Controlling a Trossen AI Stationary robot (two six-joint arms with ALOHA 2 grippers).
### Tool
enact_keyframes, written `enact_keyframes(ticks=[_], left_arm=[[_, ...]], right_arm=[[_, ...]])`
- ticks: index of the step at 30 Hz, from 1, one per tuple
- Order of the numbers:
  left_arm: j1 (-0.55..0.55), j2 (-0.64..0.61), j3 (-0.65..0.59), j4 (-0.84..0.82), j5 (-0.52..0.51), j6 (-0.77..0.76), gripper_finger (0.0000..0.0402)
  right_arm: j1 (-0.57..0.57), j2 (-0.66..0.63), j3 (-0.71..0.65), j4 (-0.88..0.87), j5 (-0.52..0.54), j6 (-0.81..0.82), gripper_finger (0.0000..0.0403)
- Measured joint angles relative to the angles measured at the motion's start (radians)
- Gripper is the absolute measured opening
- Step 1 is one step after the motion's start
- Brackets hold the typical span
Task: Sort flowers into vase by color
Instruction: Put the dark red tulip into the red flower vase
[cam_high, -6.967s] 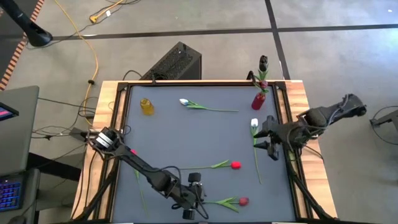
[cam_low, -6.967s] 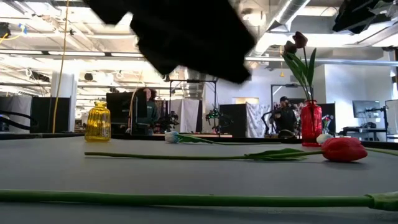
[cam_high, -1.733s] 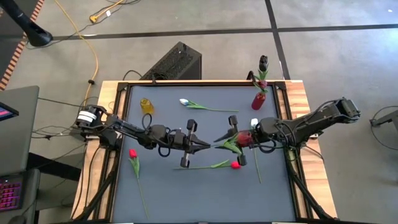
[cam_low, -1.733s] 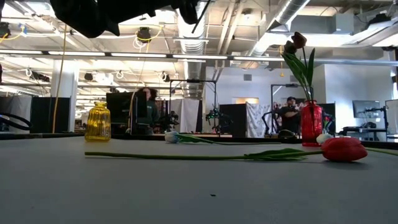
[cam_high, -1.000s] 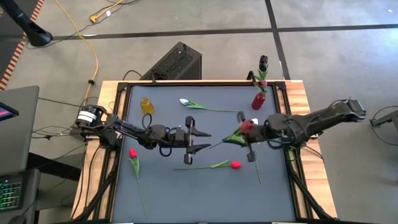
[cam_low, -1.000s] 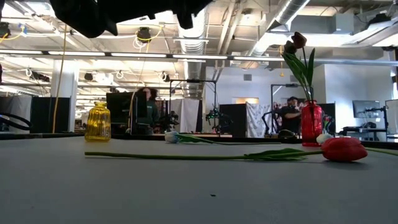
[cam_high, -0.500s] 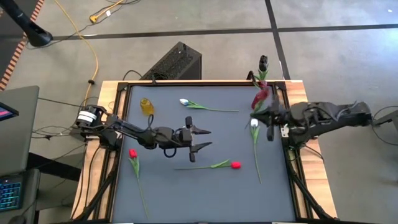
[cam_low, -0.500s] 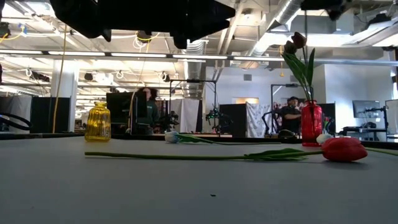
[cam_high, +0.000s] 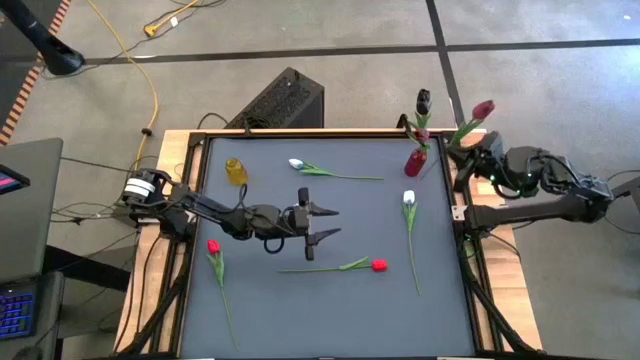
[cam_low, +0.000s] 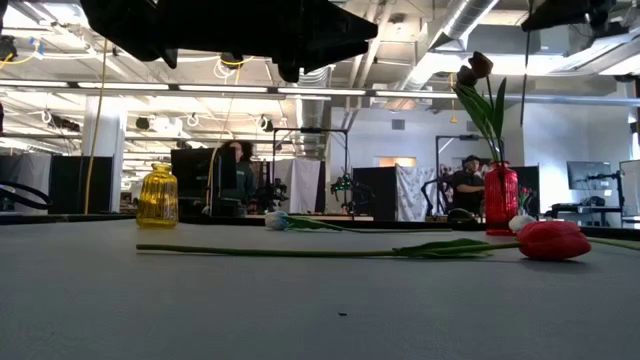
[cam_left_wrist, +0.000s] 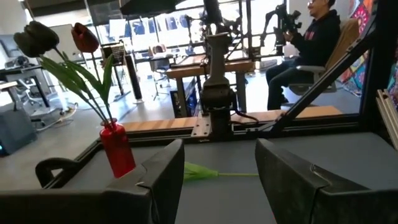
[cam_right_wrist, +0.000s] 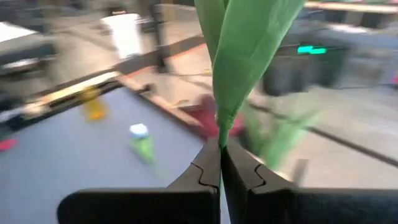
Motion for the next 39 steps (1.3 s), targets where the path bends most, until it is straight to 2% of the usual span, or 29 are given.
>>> enact_keyframes(ticks=[5, 9, 15, 22, 26, 34, 39], left_arm=[[0.003, 0.000, 0.000, 0.002, 0.000, -0.016, 0.0187], [0.003, 0.000, 0.000, 0.001, 0.000, -0.030, 0.0187], [0.003, 0.000, 0.000, 0.002, 0.000, -0.040, 0.0187], [0.003, 0.000, 0.000, 0.002, 0.000, -0.052, 0.0187], [0.003, 0.000, 0.000, 0.002, 0.001, -0.055, 0.0187], [0.003, 0.000, 0.000, 0.001, 0.001, -0.054, 0.0187], [0.003, 0.000, 0.000, 0.000, 0.001, -0.054, 0.0188]], right_arm=[[-0.079, 0.023, 0.000, 0.000, 0.112, -0.042, 0.0027], [-0.147, 0.041, -0.011, 0.044, 0.132, -0.113, 0.0027], [-0.234, 0.027, -0.056, 0.138, 0.102, -0.162, 0.0026], [-0.375, 0.008, -0.160, 0.294, -0.039, -0.226, 0.0025], [-0.474, 0.007, -0.181, 0.322, -0.110, -0.248, 0.0025], [-0.673, 0.008, -0.238, 0.388, -0.387, -0.223, 0.0024], [-0.758, 0.008, -0.280, 0.421, -0.452, -0.228, 0.0024]])
